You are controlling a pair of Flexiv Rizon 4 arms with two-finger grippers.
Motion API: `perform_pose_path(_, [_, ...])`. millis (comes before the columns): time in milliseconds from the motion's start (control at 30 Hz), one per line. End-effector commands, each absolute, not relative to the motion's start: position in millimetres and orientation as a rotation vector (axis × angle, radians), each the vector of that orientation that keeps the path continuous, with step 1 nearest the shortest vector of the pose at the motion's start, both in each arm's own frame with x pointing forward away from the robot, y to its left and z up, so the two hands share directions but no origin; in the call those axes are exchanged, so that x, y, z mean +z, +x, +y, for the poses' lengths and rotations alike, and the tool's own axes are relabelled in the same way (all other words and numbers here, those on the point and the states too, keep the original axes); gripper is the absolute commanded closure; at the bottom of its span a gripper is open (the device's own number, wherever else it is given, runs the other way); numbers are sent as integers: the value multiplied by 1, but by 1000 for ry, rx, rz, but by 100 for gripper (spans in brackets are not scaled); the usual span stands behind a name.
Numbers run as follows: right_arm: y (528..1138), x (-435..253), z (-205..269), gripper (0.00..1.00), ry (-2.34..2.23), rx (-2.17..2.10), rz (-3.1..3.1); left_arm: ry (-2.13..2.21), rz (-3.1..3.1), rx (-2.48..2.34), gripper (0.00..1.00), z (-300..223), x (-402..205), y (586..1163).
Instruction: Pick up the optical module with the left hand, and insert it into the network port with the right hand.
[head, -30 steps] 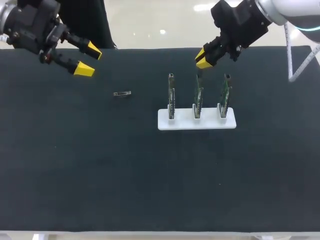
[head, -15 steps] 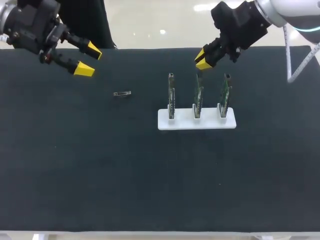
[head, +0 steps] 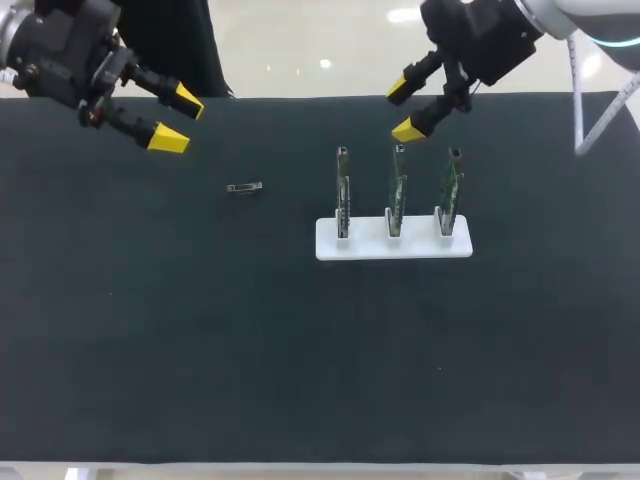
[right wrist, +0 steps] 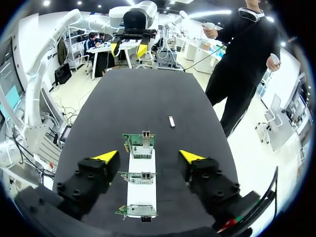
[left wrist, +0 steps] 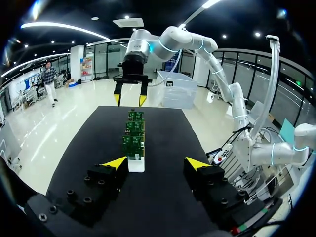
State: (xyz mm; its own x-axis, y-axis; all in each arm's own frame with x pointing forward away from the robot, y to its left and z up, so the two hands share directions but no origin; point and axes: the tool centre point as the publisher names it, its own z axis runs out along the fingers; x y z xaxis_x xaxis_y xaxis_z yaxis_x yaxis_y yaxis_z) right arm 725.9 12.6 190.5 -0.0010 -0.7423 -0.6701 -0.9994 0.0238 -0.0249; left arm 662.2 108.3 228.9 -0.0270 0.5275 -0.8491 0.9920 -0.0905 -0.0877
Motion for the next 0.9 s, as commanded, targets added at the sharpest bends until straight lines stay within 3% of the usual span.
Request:
perform_pose_path(33, [726, 194, 12, 100, -1784, 648, 1801, 1672, 1605, -1024, 0, 108, 229, 663])
perform_pose_path(900, [724, 164, 13, 100, -1778, 639, 1767, 1672, 1605, -1024, 0, 108, 229, 663])
